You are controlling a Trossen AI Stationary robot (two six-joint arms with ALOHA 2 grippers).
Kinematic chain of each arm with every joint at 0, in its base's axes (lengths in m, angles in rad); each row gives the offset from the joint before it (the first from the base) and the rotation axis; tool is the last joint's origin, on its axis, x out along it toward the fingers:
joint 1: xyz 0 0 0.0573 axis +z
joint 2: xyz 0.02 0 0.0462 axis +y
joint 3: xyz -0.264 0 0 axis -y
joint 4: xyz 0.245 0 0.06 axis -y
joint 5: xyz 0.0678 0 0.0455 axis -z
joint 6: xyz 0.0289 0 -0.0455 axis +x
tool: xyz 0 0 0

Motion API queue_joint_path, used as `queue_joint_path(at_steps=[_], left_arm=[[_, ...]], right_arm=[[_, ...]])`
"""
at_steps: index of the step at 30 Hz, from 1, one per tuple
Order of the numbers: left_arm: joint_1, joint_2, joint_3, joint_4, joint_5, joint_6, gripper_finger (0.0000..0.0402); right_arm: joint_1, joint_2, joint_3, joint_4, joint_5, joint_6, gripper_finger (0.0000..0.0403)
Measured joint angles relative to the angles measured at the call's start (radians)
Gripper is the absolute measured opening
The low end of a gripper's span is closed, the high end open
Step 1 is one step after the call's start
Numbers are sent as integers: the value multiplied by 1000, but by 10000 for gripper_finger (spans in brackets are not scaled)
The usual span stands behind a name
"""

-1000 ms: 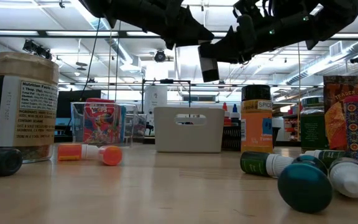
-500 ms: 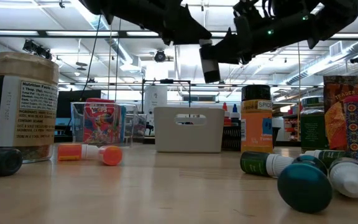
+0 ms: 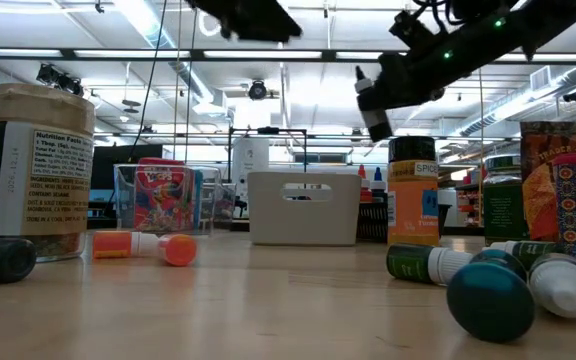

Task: Pick & Place Kitchen Items
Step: Put the black food color bottle into the black bin

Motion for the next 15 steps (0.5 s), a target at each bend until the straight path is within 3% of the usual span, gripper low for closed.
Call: queue_joint_path(at_steps=[4,7,15], left_arm=[[1,-111,1,-35,-32,31,252],[1,-180,1,-89,-28,28,252],[10,-239,1,-172,-29,59,252]], right_arm=[[11,-48,0,-123,36,74,155],[12,-58,-51,-116,25,158,155],[-44,-13,-334,370,22,191,155]])
